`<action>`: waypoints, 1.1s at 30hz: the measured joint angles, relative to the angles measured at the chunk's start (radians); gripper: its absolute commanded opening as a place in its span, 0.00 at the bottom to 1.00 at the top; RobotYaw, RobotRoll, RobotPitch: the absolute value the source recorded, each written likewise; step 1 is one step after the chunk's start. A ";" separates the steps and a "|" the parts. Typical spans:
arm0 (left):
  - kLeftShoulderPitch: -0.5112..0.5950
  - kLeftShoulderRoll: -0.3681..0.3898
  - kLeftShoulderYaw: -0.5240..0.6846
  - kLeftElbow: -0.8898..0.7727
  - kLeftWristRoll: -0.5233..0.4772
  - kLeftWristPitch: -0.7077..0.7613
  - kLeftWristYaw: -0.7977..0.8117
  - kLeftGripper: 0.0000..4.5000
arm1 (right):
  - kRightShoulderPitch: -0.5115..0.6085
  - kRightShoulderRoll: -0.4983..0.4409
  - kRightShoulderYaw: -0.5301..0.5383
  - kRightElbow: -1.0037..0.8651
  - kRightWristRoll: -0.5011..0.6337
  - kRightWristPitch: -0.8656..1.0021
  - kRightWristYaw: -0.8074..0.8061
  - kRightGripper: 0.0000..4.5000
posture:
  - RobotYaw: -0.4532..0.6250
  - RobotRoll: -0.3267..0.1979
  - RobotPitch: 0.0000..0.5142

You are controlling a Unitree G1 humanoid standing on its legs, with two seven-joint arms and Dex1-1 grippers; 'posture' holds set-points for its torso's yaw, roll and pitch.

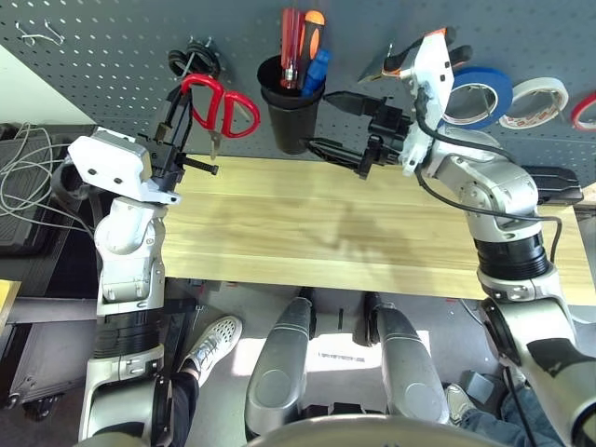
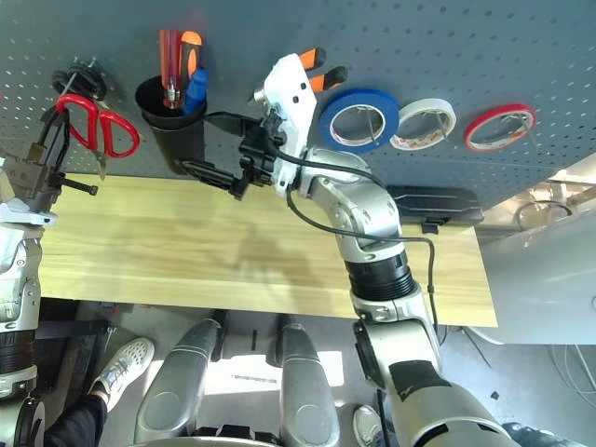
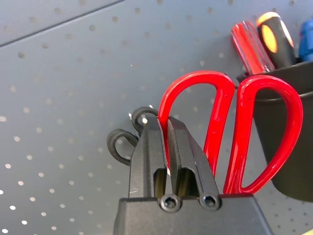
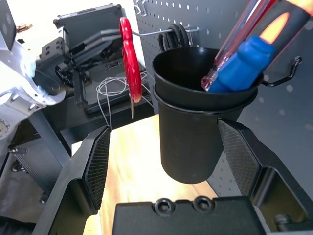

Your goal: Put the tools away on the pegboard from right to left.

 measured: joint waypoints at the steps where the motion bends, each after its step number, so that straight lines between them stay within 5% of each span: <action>1: 0.000 0.001 0.004 0.000 0.000 0.000 0.000 0.00 | 0.004 -0.002 0.000 0.000 0.000 0.000 -0.001 1.00 | 0.55 0.62 0.66; 16: -0.021 0.012 0.041 0.015 -0.017 0.013 0.017 0.00 | 0.023 -0.009 0.008 0.002 -0.003 0.000 -0.007 1.00 | 0.55 0.62 0.68; 32: -0.157 0.017 0.019 0.227 0.011 0.119 0.054 0.00 | 0.026 -0.005 0.009 0.011 -0.005 -0.001 -0.034 1.00 | 0.54 0.62 0.68; 33: -0.166 0.018 0.015 0.239 0.016 0.125 0.053 0.07 | 0.029 -0.005 0.009 0.012 -0.006 -0.001 -0.038 1.00 | 0.54 0.62 0.68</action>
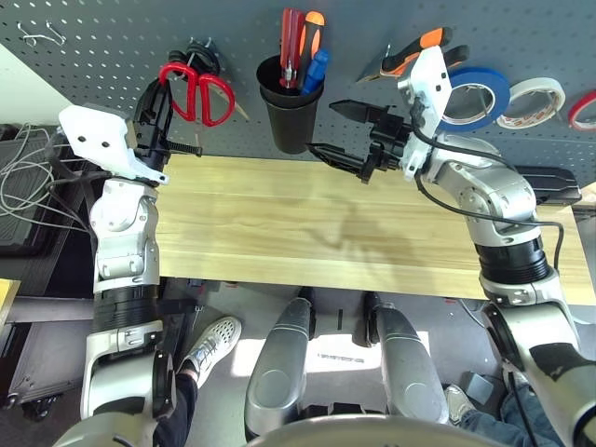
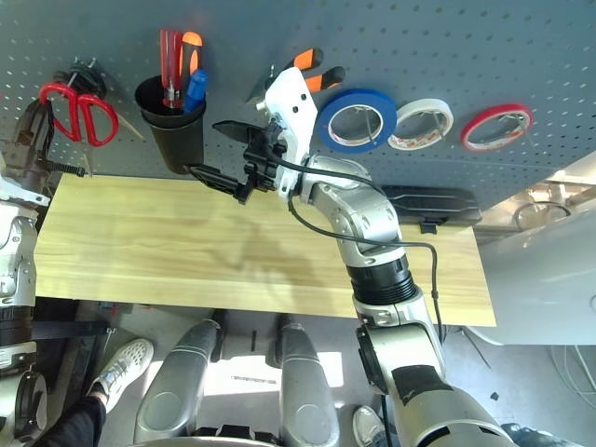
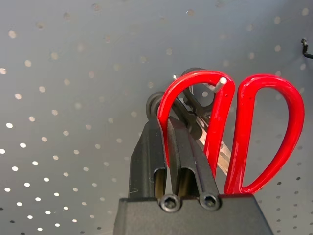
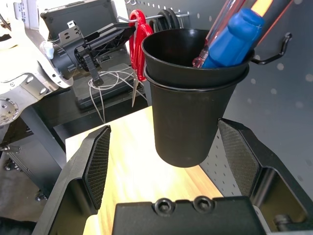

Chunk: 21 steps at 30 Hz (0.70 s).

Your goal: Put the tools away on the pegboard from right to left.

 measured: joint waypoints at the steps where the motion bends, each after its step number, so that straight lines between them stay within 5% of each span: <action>1: -0.011 0.003 -0.006 0.010 0.005 0.011 -0.001 0.14 | 0.005 0.001 0.000 0.001 -0.001 0.000 -0.004 1.00 | 0.54 0.62 0.68; 13: 0.082 -0.029 -0.147 0.076 0.025 0.171 -0.096 0.99 | 0.215 0.035 -0.014 0.190 -0.036 -0.050 -0.076 1.00 | 0.55 0.62 0.67; 21: 0.132 -0.047 -0.222 0.108 0.075 0.273 -0.102 1.00 | 0.206 0.083 -0.099 0.566 -0.146 -0.248 -0.283 1.00 | 0.55 0.62 0.67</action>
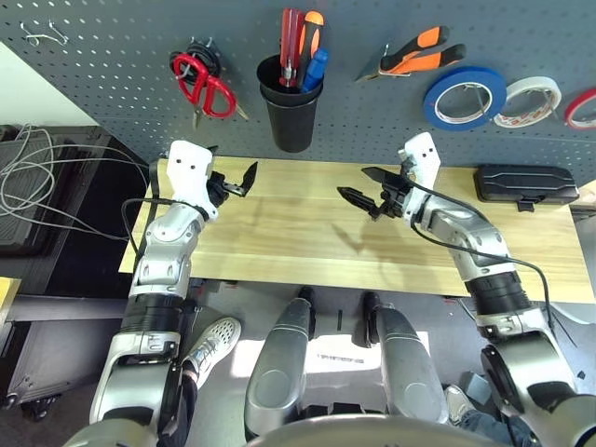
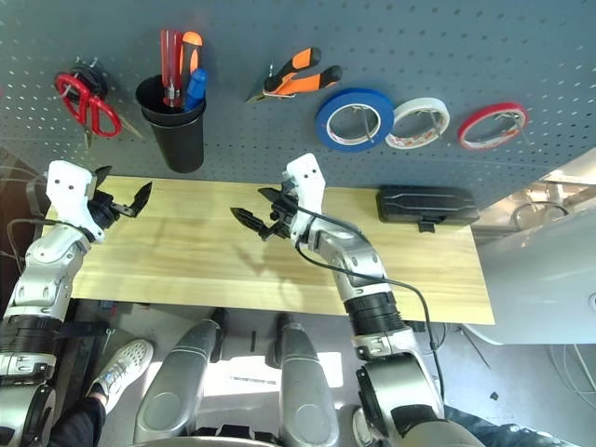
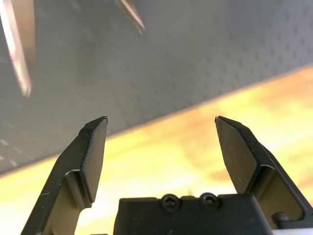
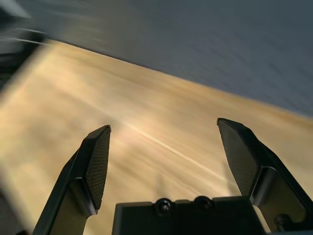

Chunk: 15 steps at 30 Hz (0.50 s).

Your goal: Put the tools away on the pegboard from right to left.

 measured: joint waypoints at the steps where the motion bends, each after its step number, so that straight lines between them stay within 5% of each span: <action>1: 0.001 -0.003 -0.006 0.014 0.009 0.014 0.001 1.00 | -0.001 0.000 -0.008 0.043 -0.015 -0.027 -0.026 1.00 | 0.54 0.62 0.67; 15: -0.077 -0.050 -0.012 0.211 0.069 0.052 0.091 1.00 | -0.127 -0.085 -0.161 0.405 -0.079 -0.202 -0.284 1.00 | 0.50 0.62 0.69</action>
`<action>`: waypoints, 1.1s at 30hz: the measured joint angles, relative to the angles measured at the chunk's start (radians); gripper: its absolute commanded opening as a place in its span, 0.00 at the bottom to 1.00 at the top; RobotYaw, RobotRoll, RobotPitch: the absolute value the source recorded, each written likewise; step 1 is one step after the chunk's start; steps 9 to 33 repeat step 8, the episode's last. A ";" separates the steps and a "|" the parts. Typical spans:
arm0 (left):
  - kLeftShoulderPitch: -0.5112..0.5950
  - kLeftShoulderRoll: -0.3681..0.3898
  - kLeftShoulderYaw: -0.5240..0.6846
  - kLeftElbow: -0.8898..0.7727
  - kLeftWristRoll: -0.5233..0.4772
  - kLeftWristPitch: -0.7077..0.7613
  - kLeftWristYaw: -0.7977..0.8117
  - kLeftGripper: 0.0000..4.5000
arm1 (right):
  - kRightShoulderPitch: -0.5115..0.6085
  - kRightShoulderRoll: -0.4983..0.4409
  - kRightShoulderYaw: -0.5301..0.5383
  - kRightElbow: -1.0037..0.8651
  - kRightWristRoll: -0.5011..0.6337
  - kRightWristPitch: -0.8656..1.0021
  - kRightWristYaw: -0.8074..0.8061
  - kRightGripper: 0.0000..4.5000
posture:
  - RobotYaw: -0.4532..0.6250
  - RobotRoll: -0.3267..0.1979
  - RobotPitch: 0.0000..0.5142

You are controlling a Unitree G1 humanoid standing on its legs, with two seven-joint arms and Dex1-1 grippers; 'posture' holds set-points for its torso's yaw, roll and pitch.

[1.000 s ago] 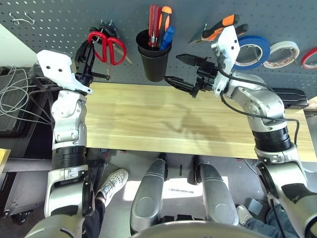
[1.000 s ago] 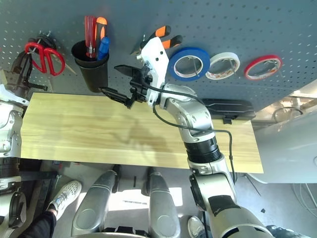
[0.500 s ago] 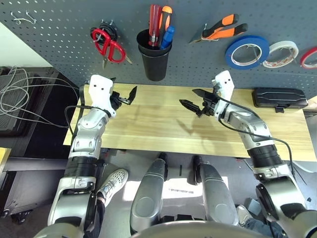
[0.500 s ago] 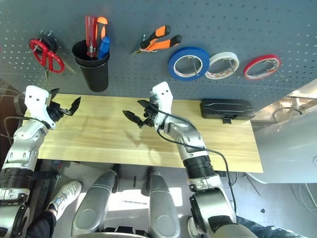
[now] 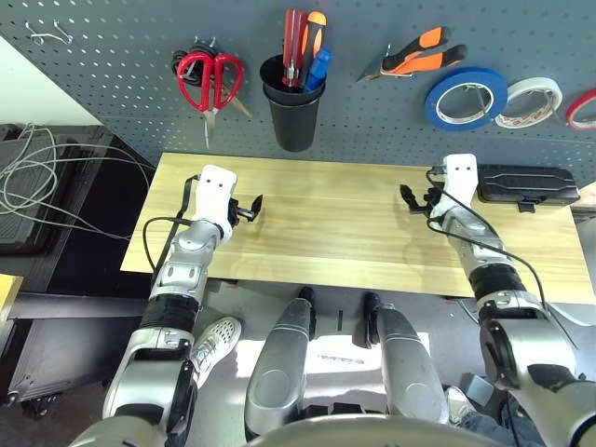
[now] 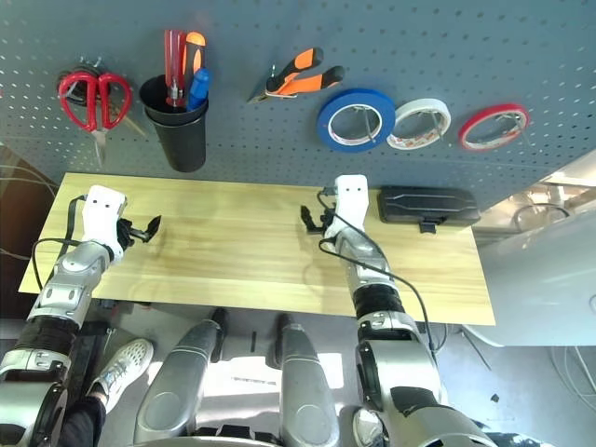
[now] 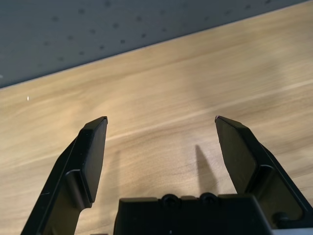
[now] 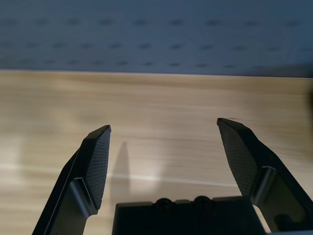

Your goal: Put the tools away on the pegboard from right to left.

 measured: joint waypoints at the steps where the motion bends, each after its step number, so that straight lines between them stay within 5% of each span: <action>1: -0.006 -0.002 0.000 0.006 0.001 0.000 0.001 1.00 | -0.005 -0.010 -0.004 0.014 -0.003 -0.003 -0.007 1.00 | 0.50 0.62 0.69; 33: -0.022 -0.003 -0.004 0.015 0.023 0.002 -0.003 1.00 | -0.001 -0.036 -0.022 0.064 -0.011 -0.019 -0.012 1.00 | 0.49 0.62 0.69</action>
